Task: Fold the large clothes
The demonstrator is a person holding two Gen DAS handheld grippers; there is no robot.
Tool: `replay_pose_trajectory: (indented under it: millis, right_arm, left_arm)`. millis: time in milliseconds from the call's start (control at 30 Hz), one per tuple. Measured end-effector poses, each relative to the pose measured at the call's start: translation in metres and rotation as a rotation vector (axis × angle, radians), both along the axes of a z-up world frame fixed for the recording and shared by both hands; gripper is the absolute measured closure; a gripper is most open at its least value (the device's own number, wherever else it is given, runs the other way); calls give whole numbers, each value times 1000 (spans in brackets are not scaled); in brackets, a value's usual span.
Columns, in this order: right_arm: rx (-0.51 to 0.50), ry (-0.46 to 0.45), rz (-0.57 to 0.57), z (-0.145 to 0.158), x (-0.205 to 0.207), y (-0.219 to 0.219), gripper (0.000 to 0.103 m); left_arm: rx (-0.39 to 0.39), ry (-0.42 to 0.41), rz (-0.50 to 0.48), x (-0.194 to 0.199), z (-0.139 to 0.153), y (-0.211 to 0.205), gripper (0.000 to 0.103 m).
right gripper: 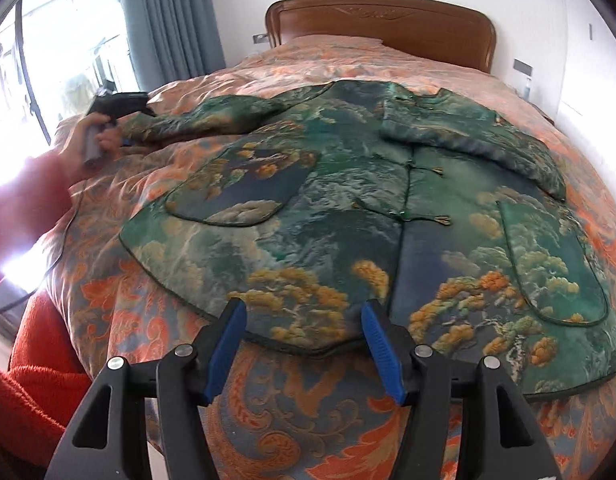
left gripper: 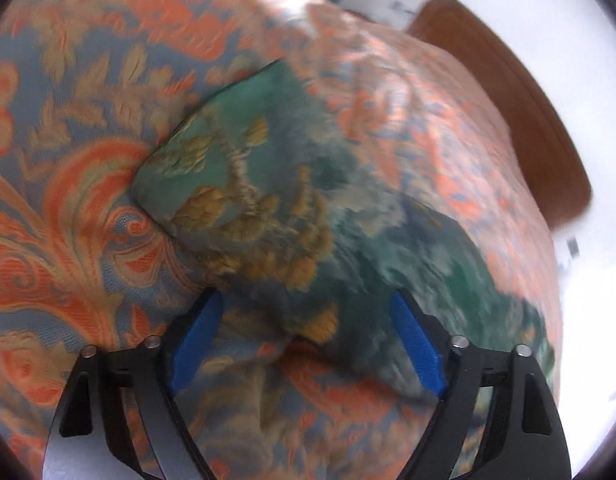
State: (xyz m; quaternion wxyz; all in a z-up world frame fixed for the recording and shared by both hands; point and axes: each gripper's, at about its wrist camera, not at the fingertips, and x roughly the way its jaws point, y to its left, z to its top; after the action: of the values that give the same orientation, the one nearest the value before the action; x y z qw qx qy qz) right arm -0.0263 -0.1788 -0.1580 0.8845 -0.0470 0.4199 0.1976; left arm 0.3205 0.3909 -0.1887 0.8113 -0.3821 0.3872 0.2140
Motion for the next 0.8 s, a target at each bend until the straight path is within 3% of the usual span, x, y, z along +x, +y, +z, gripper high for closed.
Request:
replay_pose_trajectory:
  millis: [67,200,267,400,500,600,700,800]
  right_arm:
    - [-7,2,11,-1,0,4,42]
    - [-19,2,30,-4,-1,8,42]
    - [-16,11,26,-6,0,9,42]
    - [7,17,19,-6,-1,7,41]
    - [24,12,18,-5,-5,5,42]
    - [45,8,12,-3,-10,1,42]
    - [68,3,3,0,-16,-6,42]
    - [85,-14,-23,6,-24,-19,42]
  left_arm:
    - [-17,2,39,2,-5,1,54]
    - [12,16,34,7,0,-1,90]
    - [102,24,4,7,16,-14,95]
    - [370,-1,-96,1,71,-62,96]
    - [608,-65,-241,-4,124,-131,96]
    - [789,-112,-370,-10,157,-201,96]
    - [928,-156,-501,-15,172,-275,95]
    - [1017,-174,-619,-17,166,-342,95]
